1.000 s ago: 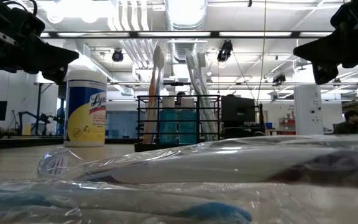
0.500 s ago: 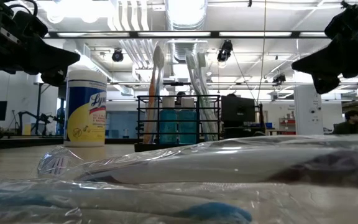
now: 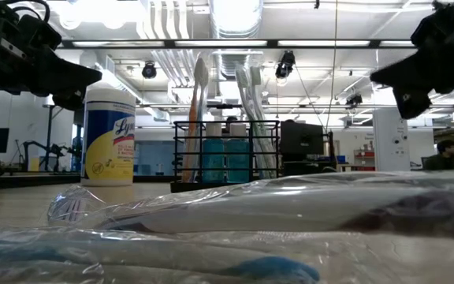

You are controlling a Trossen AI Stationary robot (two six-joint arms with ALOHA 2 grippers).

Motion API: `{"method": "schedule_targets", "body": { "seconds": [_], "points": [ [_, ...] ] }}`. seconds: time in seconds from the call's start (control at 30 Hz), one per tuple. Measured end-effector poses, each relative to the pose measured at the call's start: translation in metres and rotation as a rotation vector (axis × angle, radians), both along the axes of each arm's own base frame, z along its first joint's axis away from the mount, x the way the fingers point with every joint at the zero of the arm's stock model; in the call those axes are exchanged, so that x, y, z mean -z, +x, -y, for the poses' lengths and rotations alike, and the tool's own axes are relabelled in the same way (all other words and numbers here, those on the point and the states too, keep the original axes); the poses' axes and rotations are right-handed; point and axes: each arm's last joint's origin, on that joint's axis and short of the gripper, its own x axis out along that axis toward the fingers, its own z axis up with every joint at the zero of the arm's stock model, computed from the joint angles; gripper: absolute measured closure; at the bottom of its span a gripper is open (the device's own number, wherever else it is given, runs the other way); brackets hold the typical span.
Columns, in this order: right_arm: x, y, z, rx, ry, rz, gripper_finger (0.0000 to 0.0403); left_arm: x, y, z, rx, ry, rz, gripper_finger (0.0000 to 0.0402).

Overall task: Pick & Place toothbrushing station
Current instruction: Put the top purple toothbrush into the wire organizer

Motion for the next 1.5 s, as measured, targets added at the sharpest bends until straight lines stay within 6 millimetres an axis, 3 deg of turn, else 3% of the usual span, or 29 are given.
{"method": "schedule_targets", "body": {
  "seconds": [0.2,1.2,1.37,1.5],
  "points": [
    [-0.009,-0.001,0.001,0.017,-0.045,0.076,0.0394,-0.001,0.0,0.0,0.003,0.011,0.007,0.0394],
    [0.005,0.005,0.0,0.081,0.012,-0.031,0.0394,-0.001,0.0,0.0,0.01,0.066,0.014,0.0387],
    [0.005,0.005,0.0,0.079,0.013,-0.031,0.0394,-0.005,0.0,0.003,0.093,0.027,0.023,0.0389],
    [0.005,0.005,0.0,0.079,0.013,-0.031,0.0394,-0.021,0.0,0.007,0.189,0.022,0.054,0.0397]
  ]
}}
